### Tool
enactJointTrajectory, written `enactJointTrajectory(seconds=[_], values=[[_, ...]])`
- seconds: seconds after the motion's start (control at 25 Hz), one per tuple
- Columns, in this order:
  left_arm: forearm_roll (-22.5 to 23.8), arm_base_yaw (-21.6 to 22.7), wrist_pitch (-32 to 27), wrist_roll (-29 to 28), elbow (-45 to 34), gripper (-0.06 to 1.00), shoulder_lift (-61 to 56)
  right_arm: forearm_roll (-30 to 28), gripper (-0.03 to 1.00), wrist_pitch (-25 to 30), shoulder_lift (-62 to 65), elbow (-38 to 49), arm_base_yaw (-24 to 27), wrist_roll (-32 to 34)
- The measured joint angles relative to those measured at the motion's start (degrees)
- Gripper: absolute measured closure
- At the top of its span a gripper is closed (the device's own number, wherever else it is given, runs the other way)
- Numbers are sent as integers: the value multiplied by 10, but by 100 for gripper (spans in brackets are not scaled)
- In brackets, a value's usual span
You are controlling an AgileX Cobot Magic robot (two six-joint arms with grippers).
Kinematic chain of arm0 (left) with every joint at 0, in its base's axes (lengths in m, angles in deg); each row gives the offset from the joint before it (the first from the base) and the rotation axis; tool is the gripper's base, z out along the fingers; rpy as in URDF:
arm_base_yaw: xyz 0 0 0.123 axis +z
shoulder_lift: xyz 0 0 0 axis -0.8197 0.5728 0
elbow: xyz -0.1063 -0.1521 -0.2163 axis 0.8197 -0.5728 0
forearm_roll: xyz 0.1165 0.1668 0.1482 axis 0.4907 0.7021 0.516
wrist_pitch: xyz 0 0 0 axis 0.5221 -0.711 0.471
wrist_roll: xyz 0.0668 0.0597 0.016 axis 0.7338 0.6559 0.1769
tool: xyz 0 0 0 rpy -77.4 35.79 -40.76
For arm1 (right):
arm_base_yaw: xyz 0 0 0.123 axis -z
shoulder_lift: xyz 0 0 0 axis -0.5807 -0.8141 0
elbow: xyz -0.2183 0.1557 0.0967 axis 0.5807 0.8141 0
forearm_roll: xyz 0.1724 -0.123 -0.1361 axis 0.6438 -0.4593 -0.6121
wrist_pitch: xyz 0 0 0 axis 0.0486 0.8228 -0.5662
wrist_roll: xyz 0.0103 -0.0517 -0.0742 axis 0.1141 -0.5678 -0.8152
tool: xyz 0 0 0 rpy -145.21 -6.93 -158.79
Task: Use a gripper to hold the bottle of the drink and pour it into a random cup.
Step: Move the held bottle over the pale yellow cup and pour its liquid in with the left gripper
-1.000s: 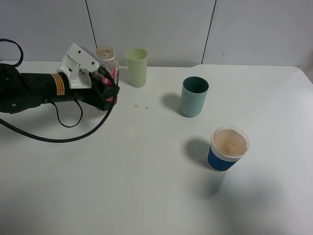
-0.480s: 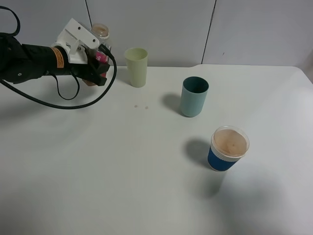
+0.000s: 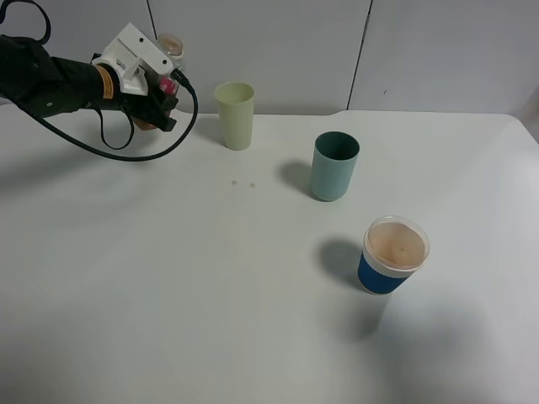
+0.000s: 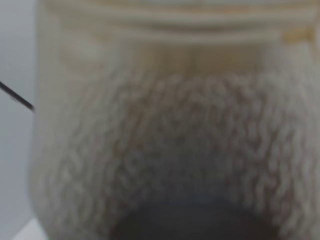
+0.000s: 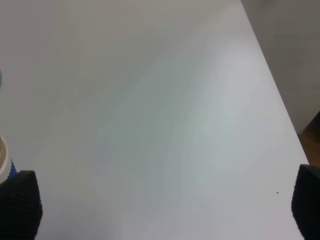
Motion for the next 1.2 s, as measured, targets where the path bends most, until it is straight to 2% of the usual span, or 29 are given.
enactJointTrajectory(seconds=[0.64, 1.2], values=[[80, 2, -39, -5, 153, 60, 78, 0, -3, 0, 0, 0, 0, 0], [124, -17, -70, -22, 214, 60, 115, 0, -3, 0, 0, 0, 0, 0]])
